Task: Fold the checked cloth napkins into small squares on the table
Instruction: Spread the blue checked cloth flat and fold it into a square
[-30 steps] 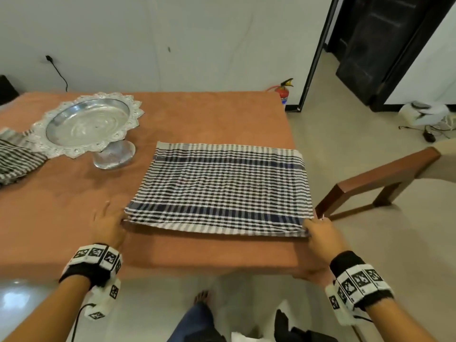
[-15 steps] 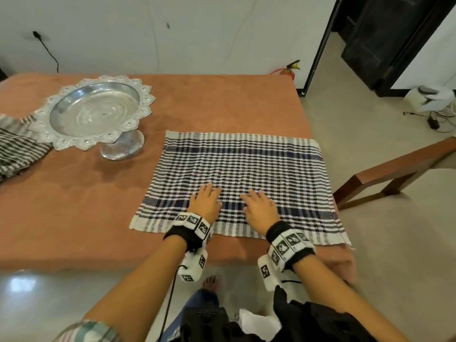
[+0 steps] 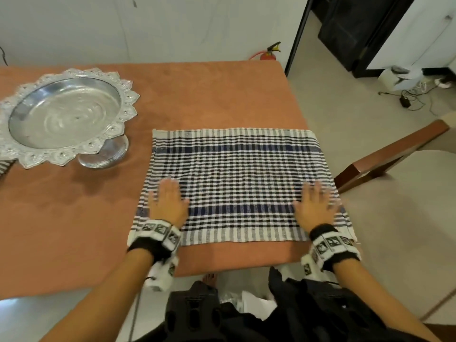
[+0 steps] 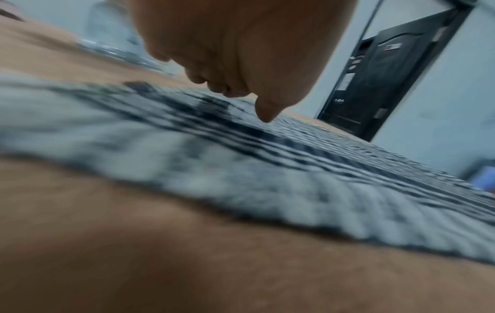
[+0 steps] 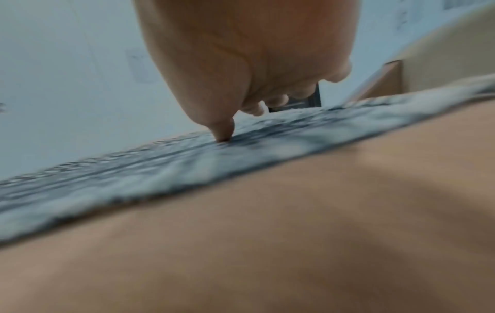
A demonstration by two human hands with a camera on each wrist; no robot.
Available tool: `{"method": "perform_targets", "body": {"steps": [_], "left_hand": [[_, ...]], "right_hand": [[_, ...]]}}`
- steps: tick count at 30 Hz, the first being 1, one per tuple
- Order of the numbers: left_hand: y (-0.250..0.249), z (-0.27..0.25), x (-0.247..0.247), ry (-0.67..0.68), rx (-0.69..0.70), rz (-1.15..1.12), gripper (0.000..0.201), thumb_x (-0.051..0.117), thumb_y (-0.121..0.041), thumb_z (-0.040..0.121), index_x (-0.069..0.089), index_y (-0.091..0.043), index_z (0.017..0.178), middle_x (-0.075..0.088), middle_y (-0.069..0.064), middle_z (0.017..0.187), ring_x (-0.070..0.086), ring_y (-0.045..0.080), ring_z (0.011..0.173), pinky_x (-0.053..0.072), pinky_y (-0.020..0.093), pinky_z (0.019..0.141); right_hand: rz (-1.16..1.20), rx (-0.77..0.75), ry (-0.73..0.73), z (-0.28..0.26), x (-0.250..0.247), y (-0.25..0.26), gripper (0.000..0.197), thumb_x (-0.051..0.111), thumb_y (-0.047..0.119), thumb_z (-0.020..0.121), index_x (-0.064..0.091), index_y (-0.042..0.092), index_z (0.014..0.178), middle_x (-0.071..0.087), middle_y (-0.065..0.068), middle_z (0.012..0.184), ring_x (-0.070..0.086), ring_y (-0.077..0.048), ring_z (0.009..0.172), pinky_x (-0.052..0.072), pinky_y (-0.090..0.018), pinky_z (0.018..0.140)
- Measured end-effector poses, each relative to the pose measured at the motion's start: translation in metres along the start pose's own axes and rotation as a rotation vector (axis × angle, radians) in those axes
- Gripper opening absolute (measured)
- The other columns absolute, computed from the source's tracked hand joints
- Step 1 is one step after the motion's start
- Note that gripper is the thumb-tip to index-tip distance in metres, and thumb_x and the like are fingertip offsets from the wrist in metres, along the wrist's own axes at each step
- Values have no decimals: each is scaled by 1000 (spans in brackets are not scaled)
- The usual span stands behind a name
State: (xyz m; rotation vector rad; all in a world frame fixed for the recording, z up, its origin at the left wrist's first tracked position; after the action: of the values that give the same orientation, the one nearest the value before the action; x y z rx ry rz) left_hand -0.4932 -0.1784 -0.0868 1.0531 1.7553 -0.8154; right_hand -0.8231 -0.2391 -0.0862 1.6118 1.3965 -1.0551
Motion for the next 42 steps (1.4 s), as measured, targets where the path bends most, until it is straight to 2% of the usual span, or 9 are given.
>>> {"method": "perform_targets", "body": {"steps": [6, 10, 15, 20, 26, 30, 33, 36, 42], "left_hand": [[-87, 23, 4, 251, 286, 19, 58, 22, -41, 100, -6, -28, 149, -16, -6, 157, -13, 21, 146, -2, 50, 117], [-28, 57, -18, 229, 148, -21, 57, 18, -44, 99, -8, -34, 148, -19, -11, 156, -17, 21, 145, -4, 52, 115], [-27, 95, -45, 151, -30, -10, 63, 18, -44, 99, -10, -18, 149, -19, 3, 156, -18, 27, 144, -8, 51, 117], [-106, 102, -38, 306, 264, -18, 56, 20, -46, 99, -7, -37, 147, -18, -6, 157, -17, 26, 145, -5, 57, 116], [-20, 155, -40, 33, -21, -2, 67, 29, -63, 92, -16, -48, 138, -8, -13, 157, -22, 26, 143, 0, 68, 107], [-32, 169, -56, 103, -243, -96, 66, 22, -50, 98, -10, -23, 149, -19, 2, 157, -18, 28, 144, -5, 55, 116], [-110, 166, -56, 99, -23, -38, 63, 23, -43, 99, -9, -23, 149, -20, 2, 156, -16, 27, 145, -6, 54, 115], [-150, 157, -45, 232, 126, -92, 58, 22, -44, 99, -10, -35, 147, -21, -6, 156, -18, 24, 145, -4, 56, 115], [-42, 170, -56, 141, -192, -147, 59, 17, -53, 97, -10, -36, 147, -20, -8, 156, -19, 25, 144, -7, 52, 116]], "right_hand": [[-19, -389, 200, 17, 2, 111, 52, 18, 44, 100, -5, 43, 146, -17, 8, 157, -17, -26, 145, -4, -61, 112], [42, -137, 203, 40, -14, 44, 57, 13, 62, 93, -11, 50, 143, -23, 14, 154, -20, -23, 144, -7, -61, 111], [16, 139, 173, 65, -44, 18, 60, 19, 52, 97, -5, 34, 149, -15, 2, 158, -11, -31, 145, 1, -59, 114], [0, -267, 209, 86, -40, 140, 54, 24, 39, 100, -3, 41, 147, -16, 4, 158, -15, -30, 145, -2, -62, 113], [30, -173, 261, 133, -54, 70, 66, 17, 71, 88, -11, 49, 143, -24, 15, 154, -22, -25, 143, -5, -65, 110], [90, 51, 252, 175, -75, 17, 75, 14, 74, 84, -11, 39, 146, -21, 3, 157, -15, -34, 144, -1, -63, 113], [24, -69, 53, 179, -81, 70, 62, 29, 44, 97, -2, 30, 149, -12, -4, 159, -13, -36, 144, -3, -65, 111], [56, -333, 159, 167, -67, 133, 55, 23, 38, 100, -4, 40, 147, -16, 4, 158, -17, -31, 144, -5, -64, 111], [31, -177, 165, 190, -66, 69, 63, 13, 69, 89, -11, 48, 144, -21, 12, 155, -20, -24, 144, -8, -64, 109]]}}
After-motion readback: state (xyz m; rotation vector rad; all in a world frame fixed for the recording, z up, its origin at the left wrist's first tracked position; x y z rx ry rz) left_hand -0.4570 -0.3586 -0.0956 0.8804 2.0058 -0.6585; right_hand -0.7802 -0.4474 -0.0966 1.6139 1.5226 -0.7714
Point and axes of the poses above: each hand's wrist, its own z-axis towards the middle knuckle, its own x-axis out of the palm, y = z × x, the point moved 1 cm from there along z, towards the middle knuckle
